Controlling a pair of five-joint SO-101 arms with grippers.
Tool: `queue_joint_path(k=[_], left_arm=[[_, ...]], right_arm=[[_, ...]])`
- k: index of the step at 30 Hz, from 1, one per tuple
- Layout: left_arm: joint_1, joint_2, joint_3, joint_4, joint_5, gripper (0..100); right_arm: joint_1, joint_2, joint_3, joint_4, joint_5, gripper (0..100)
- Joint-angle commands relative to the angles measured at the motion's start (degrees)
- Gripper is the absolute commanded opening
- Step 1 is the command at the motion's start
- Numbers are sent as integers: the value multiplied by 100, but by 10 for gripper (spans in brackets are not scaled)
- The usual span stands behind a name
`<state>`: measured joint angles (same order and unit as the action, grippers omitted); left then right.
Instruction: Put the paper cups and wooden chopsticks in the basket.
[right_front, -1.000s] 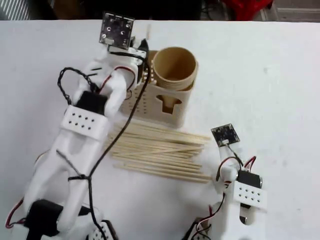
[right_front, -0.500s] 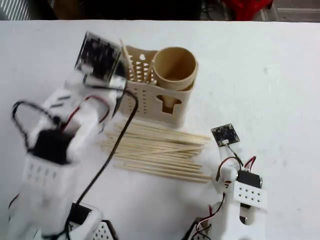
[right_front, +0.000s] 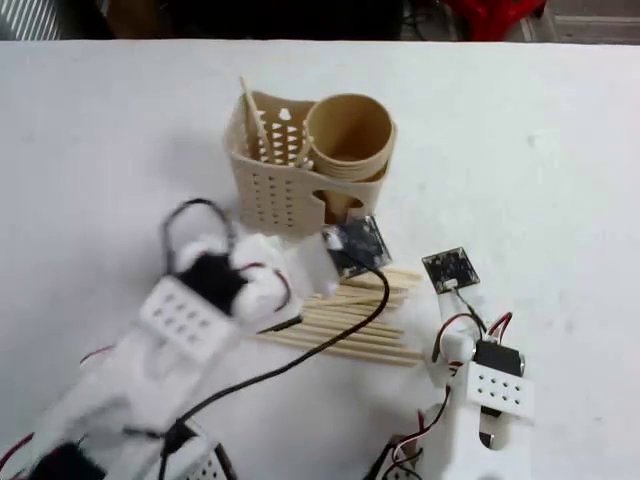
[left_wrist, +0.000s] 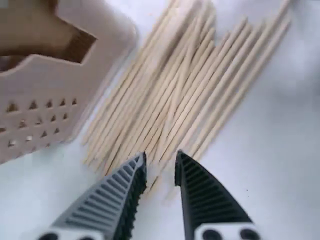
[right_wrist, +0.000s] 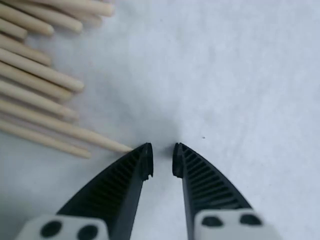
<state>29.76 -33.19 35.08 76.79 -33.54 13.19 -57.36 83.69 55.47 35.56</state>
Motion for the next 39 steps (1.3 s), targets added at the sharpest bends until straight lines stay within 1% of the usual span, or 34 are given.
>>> queue_joint_path(k=[1, 4, 6, 8, 23, 25, 27, 30, 35, 39], left_arm=[[145, 1244, 237, -1029, -246, 117], [145, 2158, -18, -1398, -360, 147], [145, 2651, -273, -1451, -457, 169], [145, 3055, -545, -1468, -475, 163], [119, 4989, -1890, -1477, -475, 161], [119, 5174, -1987, -1477, -475, 160], [136, 5288, -2031, -1477, -475, 138], [136, 5262, -2013, -1468, -475, 108], [136, 5244, -1996, -1468, -484, 93], [119, 5235, -2040, -1451, -484, 50]], right_arm=[[-13, -75, -26, -92, 53, 84], [-13, -75, -26, -92, 53, 84], [-13, -75, -26, -92, 53, 84], [-13, -75, -26, -92, 53, 84], [-13, -75, -26, -92, 53, 84], [-13, -75, -26, -92, 53, 84], [-13, -75, -26, -92, 53, 84], [-13, -75, -26, -92, 53, 84], [-13, -75, -26, -92, 53, 84], [-13, -75, -26, -92, 53, 84]])
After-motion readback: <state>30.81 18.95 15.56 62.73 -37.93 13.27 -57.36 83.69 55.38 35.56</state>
